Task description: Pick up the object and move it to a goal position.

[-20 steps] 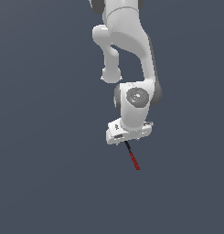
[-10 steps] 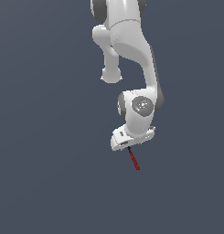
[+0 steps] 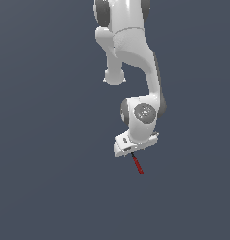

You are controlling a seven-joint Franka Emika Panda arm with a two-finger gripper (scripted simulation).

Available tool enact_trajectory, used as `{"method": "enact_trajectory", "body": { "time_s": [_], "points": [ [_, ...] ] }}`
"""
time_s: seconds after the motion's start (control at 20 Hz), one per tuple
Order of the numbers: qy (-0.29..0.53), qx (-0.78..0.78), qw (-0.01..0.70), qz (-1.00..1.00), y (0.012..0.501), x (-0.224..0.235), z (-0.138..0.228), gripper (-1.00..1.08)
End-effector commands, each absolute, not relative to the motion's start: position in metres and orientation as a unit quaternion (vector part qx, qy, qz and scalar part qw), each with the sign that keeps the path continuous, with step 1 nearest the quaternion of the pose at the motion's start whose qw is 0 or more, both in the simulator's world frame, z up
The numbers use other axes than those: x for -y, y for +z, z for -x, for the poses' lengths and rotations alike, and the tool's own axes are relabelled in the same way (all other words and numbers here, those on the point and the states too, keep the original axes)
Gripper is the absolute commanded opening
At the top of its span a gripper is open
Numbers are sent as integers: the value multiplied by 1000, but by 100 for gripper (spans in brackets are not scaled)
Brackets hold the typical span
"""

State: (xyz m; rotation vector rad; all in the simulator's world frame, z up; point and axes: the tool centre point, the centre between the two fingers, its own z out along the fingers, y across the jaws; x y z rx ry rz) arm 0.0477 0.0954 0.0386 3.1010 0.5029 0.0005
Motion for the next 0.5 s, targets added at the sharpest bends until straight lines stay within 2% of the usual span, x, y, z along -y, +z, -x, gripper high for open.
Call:
{"method": "enact_trajectory", "body": {
  "time_s": [0.0,0.4,0.45],
  "points": [
    [0,-160,0,-987,25,-95,-47,100],
    [0,-161,0,-987,8,-96,-48,100],
    [0,-161,0,-987,8,-96,-48,-100]
  ]
}}
